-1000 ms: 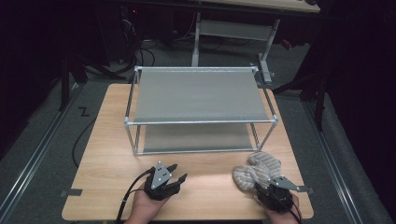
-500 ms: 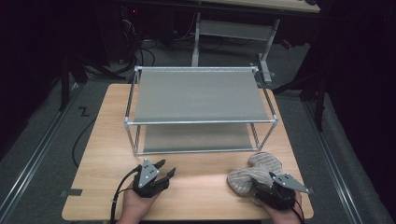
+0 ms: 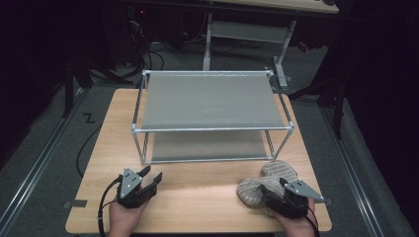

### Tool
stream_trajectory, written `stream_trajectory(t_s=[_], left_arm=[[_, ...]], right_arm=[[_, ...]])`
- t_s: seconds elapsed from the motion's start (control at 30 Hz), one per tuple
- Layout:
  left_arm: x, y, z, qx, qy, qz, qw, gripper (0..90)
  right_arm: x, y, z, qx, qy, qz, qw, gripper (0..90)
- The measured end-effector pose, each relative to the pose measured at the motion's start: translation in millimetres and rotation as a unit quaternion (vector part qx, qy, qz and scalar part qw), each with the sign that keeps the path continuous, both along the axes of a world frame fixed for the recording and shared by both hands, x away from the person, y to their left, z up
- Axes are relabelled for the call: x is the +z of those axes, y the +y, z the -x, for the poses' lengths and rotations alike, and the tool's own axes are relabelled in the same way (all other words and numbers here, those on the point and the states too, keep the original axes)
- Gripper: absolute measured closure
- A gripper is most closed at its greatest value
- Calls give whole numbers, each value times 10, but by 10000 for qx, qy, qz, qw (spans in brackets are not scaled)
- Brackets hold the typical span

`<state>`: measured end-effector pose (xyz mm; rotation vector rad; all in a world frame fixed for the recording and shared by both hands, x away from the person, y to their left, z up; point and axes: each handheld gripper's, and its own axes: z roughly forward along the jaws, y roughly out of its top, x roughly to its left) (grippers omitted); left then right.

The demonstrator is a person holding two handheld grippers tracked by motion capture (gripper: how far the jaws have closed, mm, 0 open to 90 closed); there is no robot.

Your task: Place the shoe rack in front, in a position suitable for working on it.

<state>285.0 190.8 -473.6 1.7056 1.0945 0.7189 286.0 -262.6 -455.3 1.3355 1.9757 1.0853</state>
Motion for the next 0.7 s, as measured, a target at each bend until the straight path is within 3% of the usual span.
stream_trajectory(t_s=[0.27, 0.4, 0.53, 0.7], left_arm=[[-1, -189, -96, -286, -26, -94, 9995, 497], [0, -197, -109, -285, -56, -128, 9995, 495], [20, -99, -99, -122, -101, -119, 9998, 496], [72, 92, -139, 300, -202, -131, 9993, 498]], right_arm=[[5, -95, 145, -146, -20, -78, 9999, 267], [26, -119, 185, -177, -101, -103, 9997, 278], [56, -119, 170, -145, -183, -179, 9996, 293], [147, -124, 84, -126, -439, -246, 9987, 308]])
